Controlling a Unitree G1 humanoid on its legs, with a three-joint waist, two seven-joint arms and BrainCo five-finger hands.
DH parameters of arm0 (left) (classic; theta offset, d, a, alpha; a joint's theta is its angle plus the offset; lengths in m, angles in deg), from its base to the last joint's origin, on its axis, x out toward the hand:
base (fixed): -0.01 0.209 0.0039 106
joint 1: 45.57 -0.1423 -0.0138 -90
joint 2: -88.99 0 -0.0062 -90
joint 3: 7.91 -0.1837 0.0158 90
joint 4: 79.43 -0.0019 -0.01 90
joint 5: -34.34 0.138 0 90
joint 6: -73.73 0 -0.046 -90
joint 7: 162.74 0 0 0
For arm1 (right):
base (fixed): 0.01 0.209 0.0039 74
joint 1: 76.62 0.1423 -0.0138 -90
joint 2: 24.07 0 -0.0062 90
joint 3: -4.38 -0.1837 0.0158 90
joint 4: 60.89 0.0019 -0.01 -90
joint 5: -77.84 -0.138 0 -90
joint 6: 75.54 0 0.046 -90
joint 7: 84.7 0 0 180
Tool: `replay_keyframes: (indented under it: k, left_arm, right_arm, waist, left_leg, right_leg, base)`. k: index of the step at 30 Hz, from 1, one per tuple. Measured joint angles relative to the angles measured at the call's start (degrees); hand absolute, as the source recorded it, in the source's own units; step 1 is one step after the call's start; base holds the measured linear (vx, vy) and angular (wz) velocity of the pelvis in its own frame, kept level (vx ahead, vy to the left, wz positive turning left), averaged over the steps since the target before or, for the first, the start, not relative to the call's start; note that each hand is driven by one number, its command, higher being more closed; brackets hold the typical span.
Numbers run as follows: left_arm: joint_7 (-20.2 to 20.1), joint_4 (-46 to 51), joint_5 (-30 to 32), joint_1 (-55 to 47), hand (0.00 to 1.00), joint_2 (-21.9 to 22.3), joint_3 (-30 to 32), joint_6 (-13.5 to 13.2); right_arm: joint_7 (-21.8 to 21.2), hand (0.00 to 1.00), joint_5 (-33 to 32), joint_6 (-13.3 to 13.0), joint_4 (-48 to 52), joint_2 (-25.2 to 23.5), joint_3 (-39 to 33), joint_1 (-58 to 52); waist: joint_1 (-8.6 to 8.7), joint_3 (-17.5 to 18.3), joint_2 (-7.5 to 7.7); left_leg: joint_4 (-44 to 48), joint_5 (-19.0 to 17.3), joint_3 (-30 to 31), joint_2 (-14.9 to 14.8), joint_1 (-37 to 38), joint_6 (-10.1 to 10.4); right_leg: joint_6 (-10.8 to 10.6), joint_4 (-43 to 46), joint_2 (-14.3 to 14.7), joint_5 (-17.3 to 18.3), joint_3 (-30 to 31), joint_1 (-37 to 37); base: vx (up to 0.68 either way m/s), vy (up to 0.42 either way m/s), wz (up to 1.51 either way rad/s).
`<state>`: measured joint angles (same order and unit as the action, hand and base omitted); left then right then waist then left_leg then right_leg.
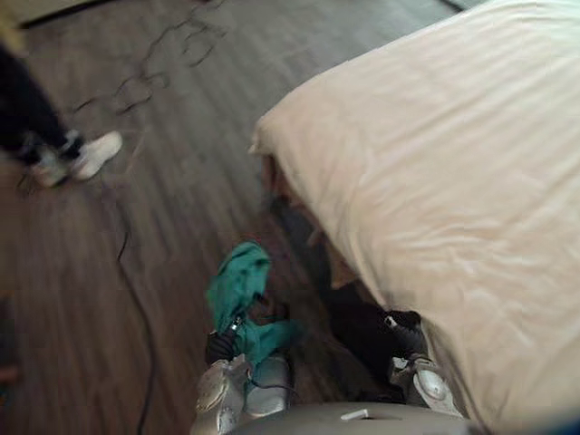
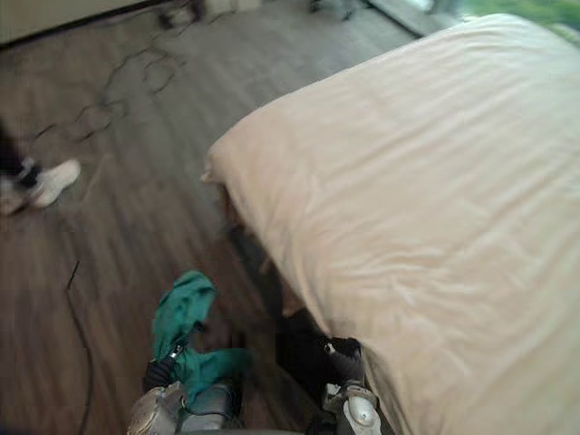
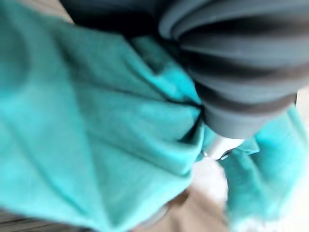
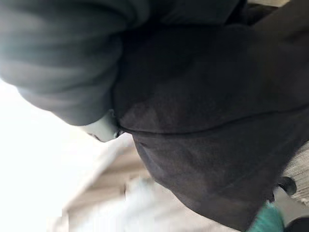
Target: Tidy the bed and pick cloth on bed and put in laundry
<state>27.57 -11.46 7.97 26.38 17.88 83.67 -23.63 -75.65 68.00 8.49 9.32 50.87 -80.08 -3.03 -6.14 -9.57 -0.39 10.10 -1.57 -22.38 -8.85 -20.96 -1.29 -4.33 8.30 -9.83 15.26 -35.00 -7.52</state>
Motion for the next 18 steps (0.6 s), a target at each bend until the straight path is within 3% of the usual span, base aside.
replay_keyframes:
  k: [1, 2, 3, 4, 5, 6, 7, 8, 12, 13, 14, 15, 16, 18]
  left_arm:
    - [0.0, 2.5, 0.0, 0.6, 1.00, 0.2, -2.6, -0.1]
    - [-0.1, 4.0, 0.0, 0.7, 1.00, 0.0, -3.4, -0.1]
    - [-0.3, 6.4, 0.0, 0.3, 1.00, -0.5, -4.3, -0.3]
    - [-1.1, 8.3, 0.0, -1.2, 1.00, -0.7, -6.1, -1.2]
    - [-1.7, 7.6, 0.1, -3.1, 1.00, -0.9, -8.1, -1.9]
    - [-1.7, 5.2, 0.2, -1.8, 1.00, -1.4, -8.4, -1.6]
    - [-1.6, 2.0, 1.0, 0.5, 1.00, -1.6, -8.9, -0.8]
    - [-1.6, 0.3, 1.3, 1.7, 1.00, -1.9, -8.9, -0.6]
    - [-1.5, -1.8, 3.6, 2.4, 1.00, -3.9, -9.3, -0.5]
    - [-1.5, -2.5, 4.9, 2.4, 1.00, -4.4, -9.3, -0.4]
    - [-1.5, -3.0, 5.6, 2.5, 1.00, -5.0, -9.5, -0.3]
    - [-1.5, -3.4, 5.9, 2.6, 1.00, -5.4, -9.5, -0.3]
    - [-1.5, -3.8, 6.9, 2.8, 1.00, -5.4, -9.8, -0.3]
    - [-1.5, -4.1, 7.8, 2.5, 1.00, -5.2, -10.9, -0.1]
  right_arm:
    - [0.2, 1.00, 0.0, -0.3, 1.1, 0.0, -0.5, -0.1]
    - [0.2, 1.00, 0.0, -0.5, 0.5, -0.2, -0.7, -0.1]
    - [0.2, 1.00, 0.0, -0.6, -0.7, -0.9, -1.3, 0.9]
    - [0.3, 1.00, 0.0, -0.7, -1.4, -1.7, -1.3, 1.4]
    - [0.3, 1.00, 0.0, -0.9, -1.8, -1.9, -1.0, 1.3]
    - [0.4, 1.00, 0.0, -0.8, -3.9, -2.7, -1.3, 2.3]
    - [0.6, 1.00, 0.0, -0.6, -5.6, -2.8, -1.1, 3.2]
    - [0.5, 1.00, 0.1, -0.6, -6.9, -3.0, -0.8, 3.9]
    - [0.7, 1.00, 1.6, -0.5, -9.0, -3.2, -0.2, 4.8]
    - [0.8, 1.00, 2.4, -0.5, -9.1, -3.2, -0.2, 5.0]
    - [0.9, 1.00, 2.5, -0.4, -9.6, -3.2, -0.2, 5.3]
    - [0.9, 1.00, 3.1, -0.3, -10.0, -3.2, -0.2, 5.3]
    - [0.9, 1.00, 4.6, 0.1, -10.9, -2.9, 0.0, 6.0]
    - [1.1, 1.00, 5.2, 0.5, -11.0, -1.6, 0.0, 7.3]
  waist:
    - [2.33, 0.2, 0.92]
    - [2.82, 0.2, 2.28]
    - [2.57, 0.8, 2.79]
    - [1.71, 1.1, 2.69]
    - [2.28, 2.6, 0.77]
    - [2.92, 2.3, 1.78]
    - [3.51, 2.2, 2.11]
    - [3.52, 2.2, 1.72]
    - [3.73, 2.1, 1.26]
    - [3.85, 2.1, 1.29]
    - [4.35, 2.0, 1.57]
    - [4.75, 2.3, 1.59]
    - [4.02, 2.5, 1.12]
    - [4.01, 2.6, -0.31]
  left_leg:
    - [-0.4, -1.8, -1.9, 1.4, -0.4, -0.7]
    - [0.9, -2.4, -3.6, 2.1, -1.1, -1.7]
    - [9.4, -2.9, -3.7, 1.6, -3.5, -4.7]
    - [20.4, -3.3, -2.7, -0.1, -3.8, -5.5]
    - [16.0, -8.5, -1.1, 0.6, -0.3, -1.4]
    - [14.0, -6.7, -0.4, 3.2, 0.4, -2.0]
    - [8.8, -4.2, 1.5, 6.0, 2.2, -2.8]
    - [4.8, -2.2, 2.9, 6.4, 3.9, -2.8]
    - [-3.0, 1.7, 7.0, 6.4, 9.5, -1.9]
    - [-4.7, 2.5, 7.6, 6.4, 11.2, -1.2]
    - [-6.5, 3.7, 8.6, 7.0, 12.4, -0.4]
    - [-8.2, 4.6, 9.1, 6.9, 13.1, 0.3]
    - [-11.6, 6.6, 9.1, 6.6, 14.2, 1.1]
    - [-14.4, 8.1, 9.6, 5.7, 13.9, 1.5]
  right_leg:
    - [2.5, -1.5, -0.2, 3.0, -0.7, -1.3]
    - [2.3, -2.5, -1.1, 3.1, -1.5, -1.7]
    - [1.8, -0.7, -3.2, 3.5, -4.3, -1.0]
    - [0.7, 1.2, -4.1, 4.1, -5.3, -1.1]
    - [-1.1, 1.8, -3.3, 3.8, -5.7, -1.8]
    - [-1.6, 2.5, -5.0, 3.4, -6.0, -2.3]
    - [-0.2, 4.7, -5.9, 1.1, -5.9, -1.7]
    - [0.0, 5.5, -5.5, 0.3, -5.2, -1.0]
    - [-0.9, -2.2, -1.5, 0.3, -5.3, -1.5]
    - [0.0, -6.3, -1.0, -1.7, -5.3, -1.1]
    - [-0.6, -6.7, -0.8, -8.3, -4.7, -0.9]
    - [-0.6, -6.6, -0.4, -8.4, -5.1, -0.9]
    - [-0.5, -5.5, -0.1, -8.4, -5.1, -0.3]
    - [1.2, -0.5, 0.3, -7.3, -1.8, 3.4]
  base:
    - [-0.02, 0.062, 1.71]
    - [-0.02, 0.083, 1.79]
    - [0.03, 0.062, 1.03]
    - [0.10, 0.080, 0.91]
    - [0.15, 0.096, 0.85]
    - [0.18, 0.125, 1.14]
    - [0.21, 0.113, 1.05]
    - [0.21, 0.086, 0.81]
    - [0.10, -0.034, 0.47]
    - [0.01, -0.120, 0.50]
    - [-0.01, -0.121, 0.55]
    - [-0.02, -0.137, 0.34]
    - [-0.04, -0.110, 0.05]
    - [-0.05, -0.070, -0.01]
